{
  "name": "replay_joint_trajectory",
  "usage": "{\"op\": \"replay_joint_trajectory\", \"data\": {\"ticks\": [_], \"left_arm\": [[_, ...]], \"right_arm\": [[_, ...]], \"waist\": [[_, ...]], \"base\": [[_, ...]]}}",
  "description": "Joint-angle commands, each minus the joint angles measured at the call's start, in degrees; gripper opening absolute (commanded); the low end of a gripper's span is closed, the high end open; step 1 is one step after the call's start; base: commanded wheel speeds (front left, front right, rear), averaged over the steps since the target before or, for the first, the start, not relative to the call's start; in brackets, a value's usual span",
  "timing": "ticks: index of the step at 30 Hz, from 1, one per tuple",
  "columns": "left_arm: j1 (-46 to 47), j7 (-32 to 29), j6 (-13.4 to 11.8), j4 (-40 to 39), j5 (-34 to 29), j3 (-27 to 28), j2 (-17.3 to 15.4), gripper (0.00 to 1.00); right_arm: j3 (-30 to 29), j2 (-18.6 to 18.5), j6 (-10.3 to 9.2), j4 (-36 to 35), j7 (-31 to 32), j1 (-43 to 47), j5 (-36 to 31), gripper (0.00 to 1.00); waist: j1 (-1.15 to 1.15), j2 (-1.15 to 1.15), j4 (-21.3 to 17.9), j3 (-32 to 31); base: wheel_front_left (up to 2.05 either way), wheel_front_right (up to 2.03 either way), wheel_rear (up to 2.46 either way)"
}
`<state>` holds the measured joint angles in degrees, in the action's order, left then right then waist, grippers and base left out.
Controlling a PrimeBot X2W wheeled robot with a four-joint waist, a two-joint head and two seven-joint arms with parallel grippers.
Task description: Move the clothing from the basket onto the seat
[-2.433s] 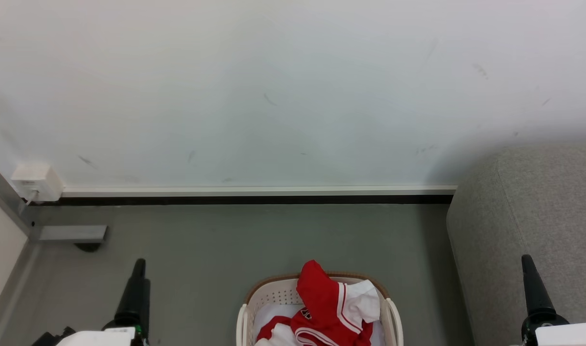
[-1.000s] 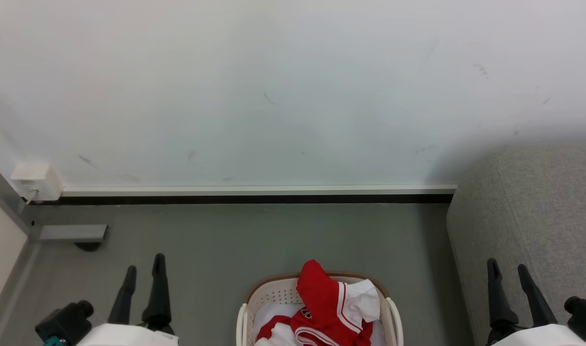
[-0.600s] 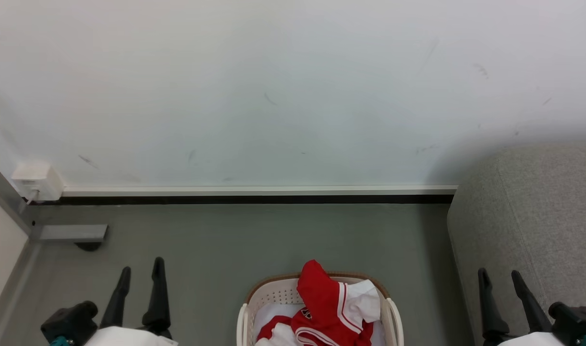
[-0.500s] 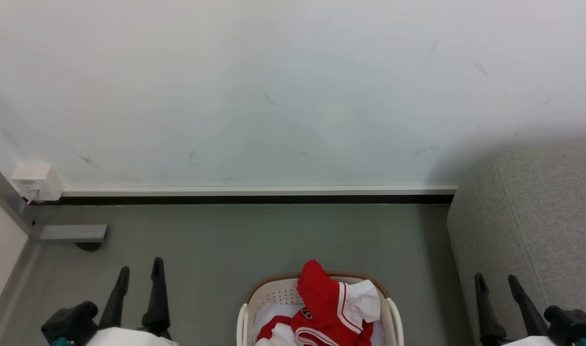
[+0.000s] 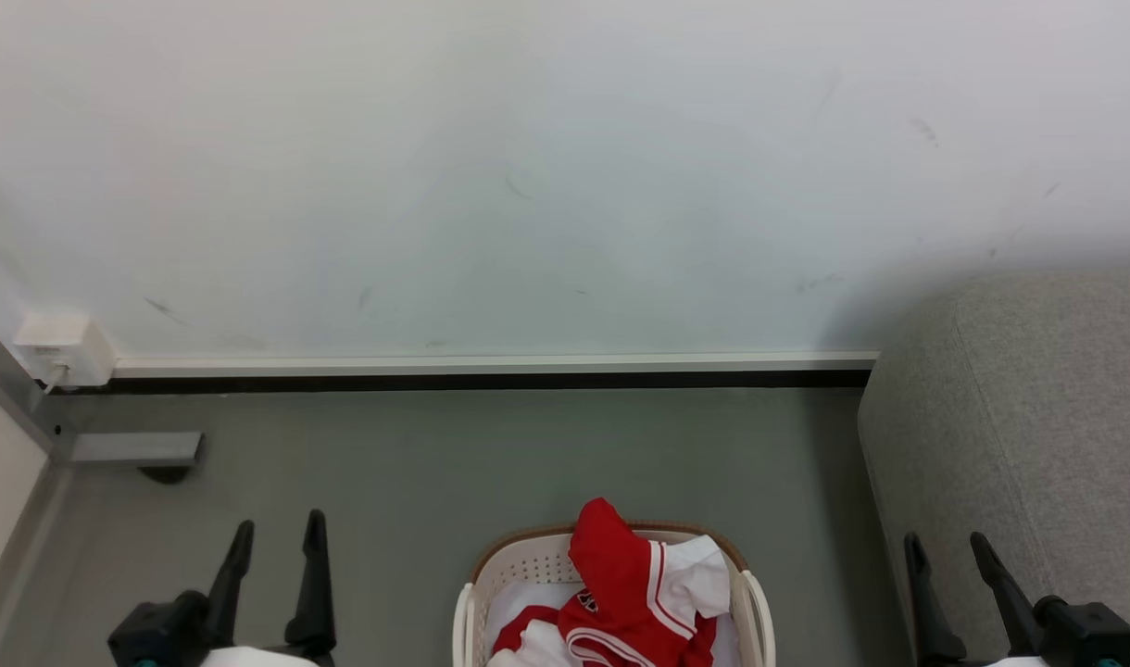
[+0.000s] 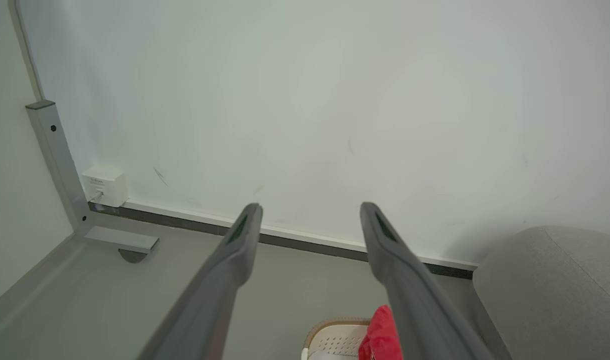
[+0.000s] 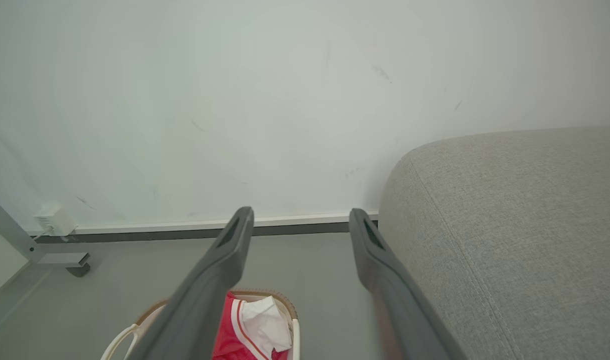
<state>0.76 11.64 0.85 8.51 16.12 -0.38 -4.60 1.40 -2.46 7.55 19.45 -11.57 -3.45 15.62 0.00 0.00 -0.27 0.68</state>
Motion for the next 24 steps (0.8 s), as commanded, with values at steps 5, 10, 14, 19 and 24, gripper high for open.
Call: {"op": "replay_joint_trajectory", "data": {"ticks": [5, 10, 14, 19, 24], "left_arm": [[-0.26, 0.8, 0.59, 0.78, -3.11, 0.07, -0.48, 1.0], [-0.49, 1.44, 0.78, 1.14, -5.26, 0.28, -0.36, 1.0], [-0.49, 1.92, 1.16, 1.47, -6.21, 0.75, 0.05, 1.0], [-0.27, 2.4, 2.23, 2.16, -7.78, 0.87, 0.51, 1.0], [-0.48, 2.9, 3.69, 3.15, -8.39, 1.02, 1.02, 1.0]], "right_arm": [[0.13, -0.6, -0.09, 0.56, -0.91, 0.18, -1.98, 1.0], [0.4, -0.6, -0.1, 1.74, -1.46, 0.38, -3.59, 1.0], [0.65, -0.61, -0.1, 2.69, -1.89, 0.38, -4.31, 1.0], [0.8, -0.62, -0.11, 3.71, -2.43, 0.43, -5.44, 1.0], [0.84, -0.62, -0.11, 4.35, -2.97, 0.23, -6.97, 1.0]], "waist": [[0.0, 0.0, -0.12, 0.07], [0.0, 0.0, -0.22, 0.23], [0.0, 0.0, -0.32, 0.37], [0.0, 0.0, -0.42, 0.37], [0.0, 0.0, -0.62, 0.29]], "base": [[0.0, 0.0, 0.0], [0.0, 0.0, 0.0], [0.0, 0.0, 0.0], [0.0, 0.0, 0.0], [0.0, 0.0, 0.0]]}}
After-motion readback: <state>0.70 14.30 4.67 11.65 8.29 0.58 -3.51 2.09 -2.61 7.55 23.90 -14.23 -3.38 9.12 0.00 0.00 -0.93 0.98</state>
